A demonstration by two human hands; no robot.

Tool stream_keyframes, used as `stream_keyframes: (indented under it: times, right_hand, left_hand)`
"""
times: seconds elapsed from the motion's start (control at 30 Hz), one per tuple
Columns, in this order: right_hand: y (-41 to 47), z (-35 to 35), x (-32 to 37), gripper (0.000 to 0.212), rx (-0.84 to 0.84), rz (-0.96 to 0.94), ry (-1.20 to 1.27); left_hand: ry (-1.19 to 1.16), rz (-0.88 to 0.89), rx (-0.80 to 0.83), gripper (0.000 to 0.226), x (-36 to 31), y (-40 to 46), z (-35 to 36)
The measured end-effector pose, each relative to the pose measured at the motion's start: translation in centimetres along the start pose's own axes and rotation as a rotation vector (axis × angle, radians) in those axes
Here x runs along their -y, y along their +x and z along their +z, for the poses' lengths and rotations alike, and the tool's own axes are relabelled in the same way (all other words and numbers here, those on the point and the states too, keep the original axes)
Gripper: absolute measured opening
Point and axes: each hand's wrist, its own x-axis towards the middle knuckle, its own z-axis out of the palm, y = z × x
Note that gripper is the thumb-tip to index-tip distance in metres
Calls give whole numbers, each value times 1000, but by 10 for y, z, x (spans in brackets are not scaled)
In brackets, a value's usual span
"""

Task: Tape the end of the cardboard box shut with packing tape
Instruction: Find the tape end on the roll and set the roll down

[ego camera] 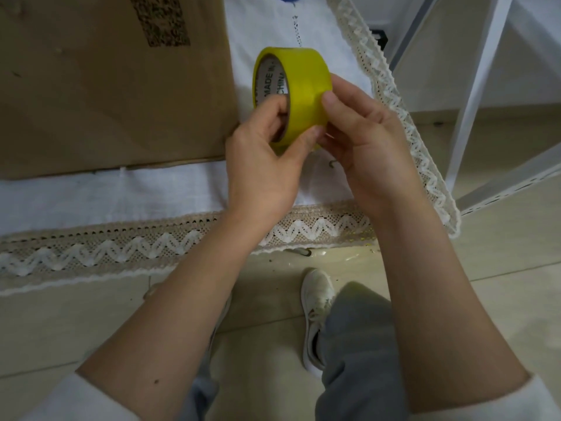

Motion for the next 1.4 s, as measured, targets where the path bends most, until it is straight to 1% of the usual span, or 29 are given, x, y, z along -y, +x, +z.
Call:
stream_keyframes:
  times: [0.17, 0.27, 0.33, 0.43, 0.57, 0.77, 0.83, 0.9, 1.0, 1.1, 1.27, 1.33, 1.4]
  right_hand:
    - [1, -3, -2, 39, 52, -2, 7]
    - [3, -3, -3, 46, 57, -5, 2]
    - [5, -2, -6, 51, 32, 10, 14]
    - [8, -1, -12, 53, -29, 34, 48]
    - [11, 2, -16, 56, -58, 35, 86]
    - [7, 3, -14, 53, -48, 3, 128]
    - [5, 4, -15, 49, -79, 15, 148]
    - [5, 4, -15, 51, -103, 32, 169]
    - [6, 2, -14, 59, -5, 20, 130]
    - [6, 1, -12, 53, 52, 36, 119]
    - [5, 3, -14, 41, -10, 13, 122]
    - [5, 4, -14, 44, -17, 1, 108]
    - [7, 5, -14, 52, -16, -17, 91]
  left_hand:
    - [-13, -6, 2, 19, 1, 0, 1]
    - [-2, -8, 2, 20, 1, 0, 0]
    - [11, -6, 8, 20, 1, -1, 1]
    - [36, -1, 20, 21, 1, -3, 1]
    - [38, -8, 19, 23, 2, -3, 2]
    - [36, -25, 13, 26, 2, -4, 1]
    - [35, -24, 22, 27, 2, -5, 1]
    - [26, -26, 31, 29, 1, -6, 1]
    - [13, -29, 28, 31, -1, -5, 0]
    - [14, -39, 23, 31, -1, -4, -1]
    - [15, -42, 26, 31, -1, -5, -1]
    - [13, -43, 34, 31, -2, -4, -1]
    - [-3, -42, 39, 32, -3, -4, -2]
